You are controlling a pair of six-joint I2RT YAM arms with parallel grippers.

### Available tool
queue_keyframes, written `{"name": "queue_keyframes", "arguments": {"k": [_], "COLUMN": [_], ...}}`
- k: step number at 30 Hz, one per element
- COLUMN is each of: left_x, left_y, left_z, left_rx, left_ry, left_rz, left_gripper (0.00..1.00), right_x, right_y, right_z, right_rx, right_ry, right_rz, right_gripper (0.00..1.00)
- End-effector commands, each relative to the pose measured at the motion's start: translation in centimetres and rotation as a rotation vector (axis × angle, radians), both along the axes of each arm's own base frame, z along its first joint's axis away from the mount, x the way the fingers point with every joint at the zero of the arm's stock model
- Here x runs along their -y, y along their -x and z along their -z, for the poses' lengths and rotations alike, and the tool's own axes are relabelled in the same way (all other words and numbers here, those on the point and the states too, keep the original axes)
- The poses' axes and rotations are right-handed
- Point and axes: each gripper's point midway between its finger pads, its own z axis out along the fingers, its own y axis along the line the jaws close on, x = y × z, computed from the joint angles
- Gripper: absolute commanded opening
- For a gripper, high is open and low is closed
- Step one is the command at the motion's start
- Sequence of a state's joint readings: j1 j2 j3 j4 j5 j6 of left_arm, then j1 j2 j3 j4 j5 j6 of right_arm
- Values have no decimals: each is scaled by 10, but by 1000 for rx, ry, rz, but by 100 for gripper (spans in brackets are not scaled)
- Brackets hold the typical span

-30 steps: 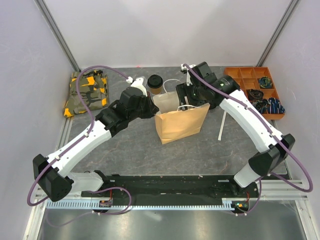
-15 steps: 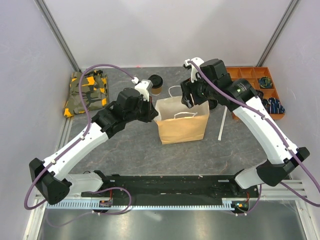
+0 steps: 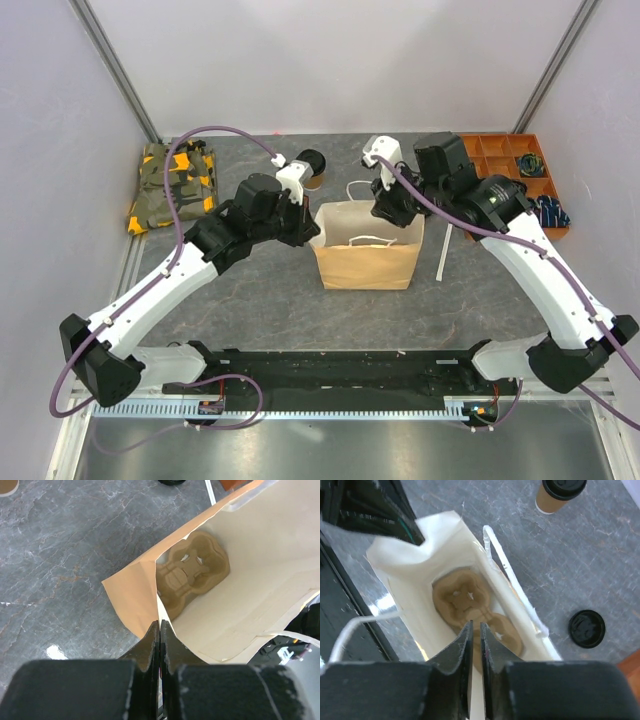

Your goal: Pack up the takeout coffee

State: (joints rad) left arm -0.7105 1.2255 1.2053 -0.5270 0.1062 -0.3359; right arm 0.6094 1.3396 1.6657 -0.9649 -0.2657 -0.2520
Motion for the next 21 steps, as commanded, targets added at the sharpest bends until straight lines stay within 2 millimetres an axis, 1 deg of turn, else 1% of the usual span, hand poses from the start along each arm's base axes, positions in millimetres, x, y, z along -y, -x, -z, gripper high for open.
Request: {"name": "queue_keyframes", "arguments": {"k": [1, 2, 3, 4, 5, 6, 7, 9, 10, 12, 13, 14, 16, 18, 19, 20, 21], "left_x": [-5, -6, -8, -8, -8, -10, -11, -9, -10, -9, -9, -8, -9, -9, -7, -5, -6], "left_y": [12, 13, 15, 15, 16, 16, 19, 25, 29, 40, 43, 50, 57, 63, 66, 73, 77], "left_z": [6, 5, 4, 2, 1, 2, -5, -10, -18, -25, -28, -33, -32, -31, -32, -31, -34], "left_rx": [17, 33, 48, 65, 86, 96, 122, 158, 185, 218, 229, 256, 249, 249, 251, 259, 280], "left_ry": [-67, -71, -72, -68, -73, -77, -64, -60, -51, -49, -47, -43, -51, -59, -57, -45, -39], "left_rz": [91, 97, 104, 112, 129, 136, 147, 200, 222, 303, 328, 375, 410, 458, 484, 536, 557], "left_gripper": [2, 2, 2, 2, 2, 2, 2, 2, 2, 2, 2, 2, 2, 2, 2, 2, 2], "right_x": [2, 4, 6, 6, 9, 8, 6, 5, 3, 1, -1, -2, -6, -7, -5, -4, -2], "right_y": [9, 10, 10, 8, 6, 5, 2, 0, -1, -4, -5, -3, 3, 5, 6, 4, 2], "right_z": [3, 10, 11, 1, 3, -2, -18, -35, -50, -72, -84, -97, -110, -114, -114, -103, -97], "right_rx": [112, 110, 121, 166, 180, 206, 257, 303, 339, 386, 421, 449, 481, 508, 519, 510, 514], "right_ry": [68, 79, 83, 60, 61, 45, 1, -47, -91, -137, -164, -188, -218, -213, -207, -187, -169], "right_rz": [-171, -175, -174, -162, -140, -132, -117, -99, -83, -65, -67, -77, -114, -138, -137, -136, -127], "right_gripper": [14, 14, 13, 9, 8, 8, 11, 21, 33, 48, 59, 62, 68, 70, 73, 74, 76]}}
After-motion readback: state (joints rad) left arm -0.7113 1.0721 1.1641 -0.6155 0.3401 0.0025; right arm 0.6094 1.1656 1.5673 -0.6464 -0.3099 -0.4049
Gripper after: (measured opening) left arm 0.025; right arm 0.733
